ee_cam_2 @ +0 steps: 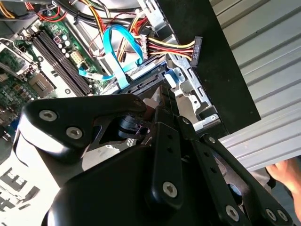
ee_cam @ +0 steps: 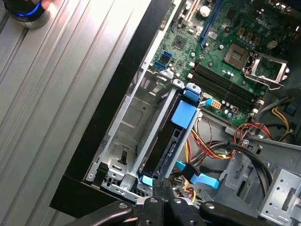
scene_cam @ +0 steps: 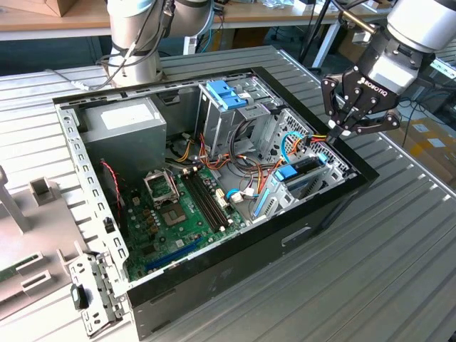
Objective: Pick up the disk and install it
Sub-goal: 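Insert the first disk wire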
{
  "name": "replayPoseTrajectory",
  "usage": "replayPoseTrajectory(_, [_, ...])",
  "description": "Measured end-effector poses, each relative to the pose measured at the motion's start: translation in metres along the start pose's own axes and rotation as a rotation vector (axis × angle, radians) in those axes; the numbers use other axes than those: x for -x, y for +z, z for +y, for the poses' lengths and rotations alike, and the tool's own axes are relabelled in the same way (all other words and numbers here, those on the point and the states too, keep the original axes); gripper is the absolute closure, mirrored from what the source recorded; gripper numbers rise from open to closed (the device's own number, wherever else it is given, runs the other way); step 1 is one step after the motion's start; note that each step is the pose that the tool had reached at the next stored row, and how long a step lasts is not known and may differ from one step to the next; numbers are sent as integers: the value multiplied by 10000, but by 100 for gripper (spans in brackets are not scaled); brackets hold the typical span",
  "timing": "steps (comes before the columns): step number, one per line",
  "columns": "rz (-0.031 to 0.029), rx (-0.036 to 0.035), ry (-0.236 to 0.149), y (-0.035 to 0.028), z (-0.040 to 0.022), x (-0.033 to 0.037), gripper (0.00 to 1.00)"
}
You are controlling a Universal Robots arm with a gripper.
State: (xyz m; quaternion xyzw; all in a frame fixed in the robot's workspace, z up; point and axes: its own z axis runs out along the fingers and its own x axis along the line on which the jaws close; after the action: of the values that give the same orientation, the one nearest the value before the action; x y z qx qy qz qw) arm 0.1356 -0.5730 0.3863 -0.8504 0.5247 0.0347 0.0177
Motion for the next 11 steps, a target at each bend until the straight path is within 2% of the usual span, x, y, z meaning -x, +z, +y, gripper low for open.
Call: replayPoseTrajectory(11, [4,54,-695,0,0,0,89])
